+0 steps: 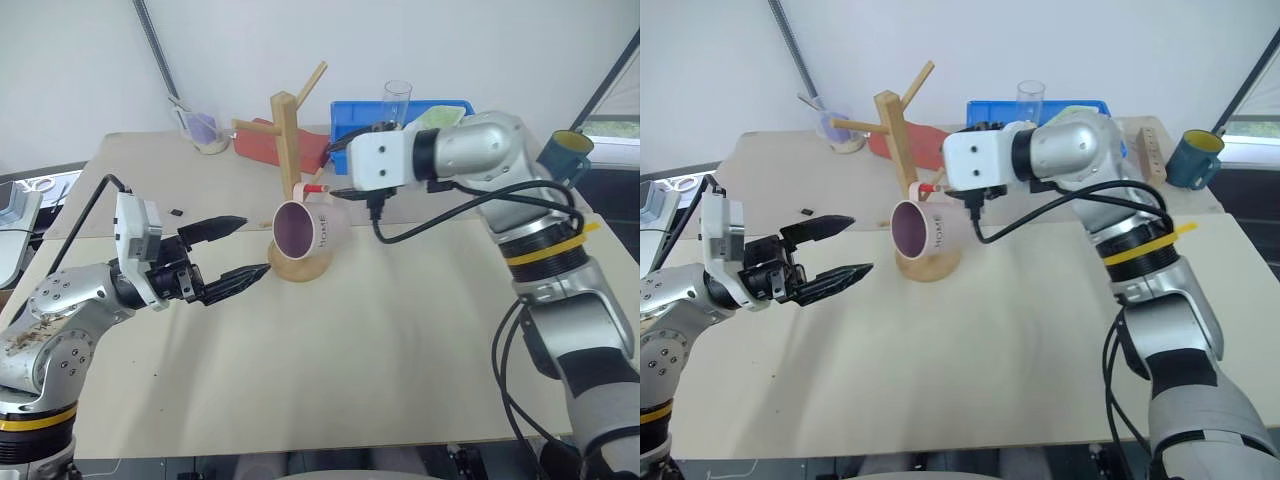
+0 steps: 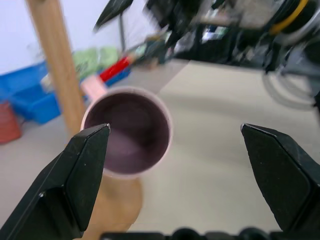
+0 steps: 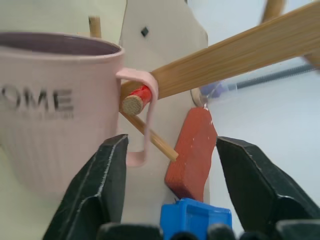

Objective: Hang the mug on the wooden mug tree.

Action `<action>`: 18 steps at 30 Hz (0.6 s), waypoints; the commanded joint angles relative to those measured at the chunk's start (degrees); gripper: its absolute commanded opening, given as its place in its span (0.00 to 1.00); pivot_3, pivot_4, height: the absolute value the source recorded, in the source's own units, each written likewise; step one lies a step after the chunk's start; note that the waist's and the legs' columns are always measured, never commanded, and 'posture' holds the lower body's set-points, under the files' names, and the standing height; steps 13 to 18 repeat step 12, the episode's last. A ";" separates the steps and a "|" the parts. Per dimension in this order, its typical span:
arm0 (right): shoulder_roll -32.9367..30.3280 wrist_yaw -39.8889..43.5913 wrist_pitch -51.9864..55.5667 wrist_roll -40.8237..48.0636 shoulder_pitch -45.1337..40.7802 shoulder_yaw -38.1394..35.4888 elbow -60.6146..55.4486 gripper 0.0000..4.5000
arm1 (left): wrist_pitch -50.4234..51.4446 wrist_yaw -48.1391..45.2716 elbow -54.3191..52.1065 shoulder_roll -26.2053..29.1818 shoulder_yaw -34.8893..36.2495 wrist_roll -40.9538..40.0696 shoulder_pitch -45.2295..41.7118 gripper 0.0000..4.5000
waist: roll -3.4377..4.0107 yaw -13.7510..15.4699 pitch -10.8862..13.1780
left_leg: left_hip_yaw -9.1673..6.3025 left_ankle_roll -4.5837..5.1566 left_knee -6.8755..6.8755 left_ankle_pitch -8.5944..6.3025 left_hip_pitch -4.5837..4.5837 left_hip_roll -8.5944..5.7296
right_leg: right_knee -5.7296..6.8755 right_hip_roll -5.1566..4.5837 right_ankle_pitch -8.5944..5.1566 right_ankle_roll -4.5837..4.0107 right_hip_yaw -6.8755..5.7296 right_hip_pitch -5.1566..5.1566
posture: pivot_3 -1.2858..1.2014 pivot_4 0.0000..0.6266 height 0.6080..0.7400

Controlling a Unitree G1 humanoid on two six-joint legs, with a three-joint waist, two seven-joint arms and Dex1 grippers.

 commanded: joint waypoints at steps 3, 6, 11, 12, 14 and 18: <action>-4.92 9.02 11.31 16.52 4.43 -9.60 -8.55 0.68 | 0.11 5.58 0.28 2.79 0.74 7.71 -0.47 1.00 | -0.01 0.09 0.00 | 0.01 -0.01 0.00 -0.01 0.00 0.00 | -0.03 0.00 0.00 -0.01 0.02 0.02 | 0.52 0.24 0.90; -7.31 10.35 20.59 24.40 7.68 -14.36 -13.52 0.68 | -1.24 2.80 0.93 4.14 2.68 8.32 1.15 1.00 | 0.01 0.03 0.00 | 0.02 -0.01 0.00 0.00 -0.01 0.00 | -0.01 0.00 0.03 -0.07 0.06 0.00 | 0.52 0.24 0.90; -11.47 8.54 30.87 31.52 12.61 -19.47 -21.27 0.68 | -0.70 1.36 2.87 5.74 5.34 7.71 0.77 1.00 | -0.01 -0.09 0.02 | 0.03 -0.44 -0.03 -0.28 0.03 0.01 | -0.03 0.02 0.03 -0.12 0.12 -0.09 | 0.52 0.24 0.90; -11.88 7.98 31.67 31.86 13.12 -19.80 -22.03 0.68 | -0.89 0.81 3.36 5.93 5.40 7.56 0.52 1.00 | -0.01 -0.09 0.02 | 0.03 -0.45 -0.03 -0.28 0.06 0.01 | -0.02 0.02 0.03 -0.12 0.13 -0.11 | 0.52 0.24 0.90; -11.88 7.98 31.67 31.86 13.12 -19.80 -22.03 0.68 | -0.89 0.81 3.36 5.93 5.40 7.56 0.52 1.00 | -0.01 -0.09 0.02 | 0.03 -0.45 -0.03 -0.28 0.06 0.01 | -0.02 0.02 0.03 -0.12 0.13 -0.11 | 0.52 0.24 0.90; -11.88 7.98 31.67 31.86 13.12 -19.80 -22.03 0.68 | -0.89 0.81 3.36 5.93 5.40 7.56 0.52 1.00 | -0.01 -0.09 0.02 | 0.03 -0.45 -0.03 -0.28 0.06 0.01 | -0.02 0.02 0.03 -0.12 0.13 -0.11 | 0.52 0.24 0.90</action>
